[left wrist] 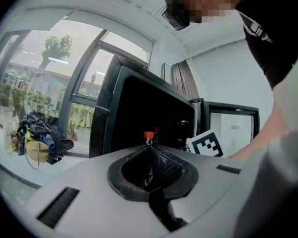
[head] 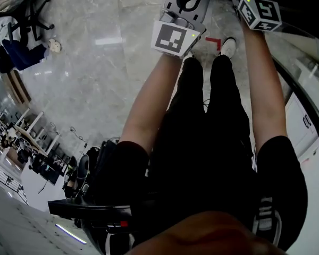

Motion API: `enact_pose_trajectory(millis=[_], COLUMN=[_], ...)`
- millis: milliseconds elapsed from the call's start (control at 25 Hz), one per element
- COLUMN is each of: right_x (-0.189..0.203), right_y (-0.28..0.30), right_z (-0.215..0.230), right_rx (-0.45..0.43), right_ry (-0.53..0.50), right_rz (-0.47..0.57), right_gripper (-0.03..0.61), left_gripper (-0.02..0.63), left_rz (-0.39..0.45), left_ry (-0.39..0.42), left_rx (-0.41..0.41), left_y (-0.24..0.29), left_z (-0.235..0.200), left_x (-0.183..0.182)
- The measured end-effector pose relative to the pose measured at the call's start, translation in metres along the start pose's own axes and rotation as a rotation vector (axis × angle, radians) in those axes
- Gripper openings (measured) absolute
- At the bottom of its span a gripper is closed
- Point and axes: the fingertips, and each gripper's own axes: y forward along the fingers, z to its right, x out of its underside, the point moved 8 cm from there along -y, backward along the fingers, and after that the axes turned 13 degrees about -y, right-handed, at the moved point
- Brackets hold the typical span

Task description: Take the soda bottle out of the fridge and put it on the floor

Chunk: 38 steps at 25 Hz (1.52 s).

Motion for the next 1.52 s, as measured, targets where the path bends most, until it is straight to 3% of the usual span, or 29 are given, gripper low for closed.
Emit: enact_pose_trajectory(millis=[280, 640, 880, 1040, 1280, 1520], right_x=[-0.060, -0.104, -0.093, -0.072, -0.044, 0.020], right_y=[-0.064, -0.154, -0.185, -0.206, -0.240, -0.240], right_z=[-0.037, -0.062, -0.060, -0.066, -0.086, -0.112], right_rx=[-0.042, -0.104, -0.176, -0.259, -0.392, -0.421], right_ry=[-0.005, -0.013, 0.014, 0.016, -0.035, 0.010], right_rz=[0.028, 0.076, 0.113, 0.133, 0.132, 0.089], right_gripper=[0.285, 0.285, 0.285, 0.285, 0.285, 0.285], left_gripper=[0.002, 0.002, 0.002, 0.002, 0.002, 0.002], left_rz=[0.011, -0.013, -0.001, -0.033, 0.025, -0.035], left_ry=[0.016, 0.044, 0.024, 0.013, 0.027, -0.011], left_rx=[0.037, 0.094, 0.052, -0.018, -0.114, -0.177], left_y=[-0.037, -0.072, -0.083, -0.106, -0.149, -0.171], left_z=[0.016, 0.059, 0.095, 0.120, 0.161, 0.146], left_x=[-0.035, -0.051, -0.041, -0.010, 0.027, 0.089])
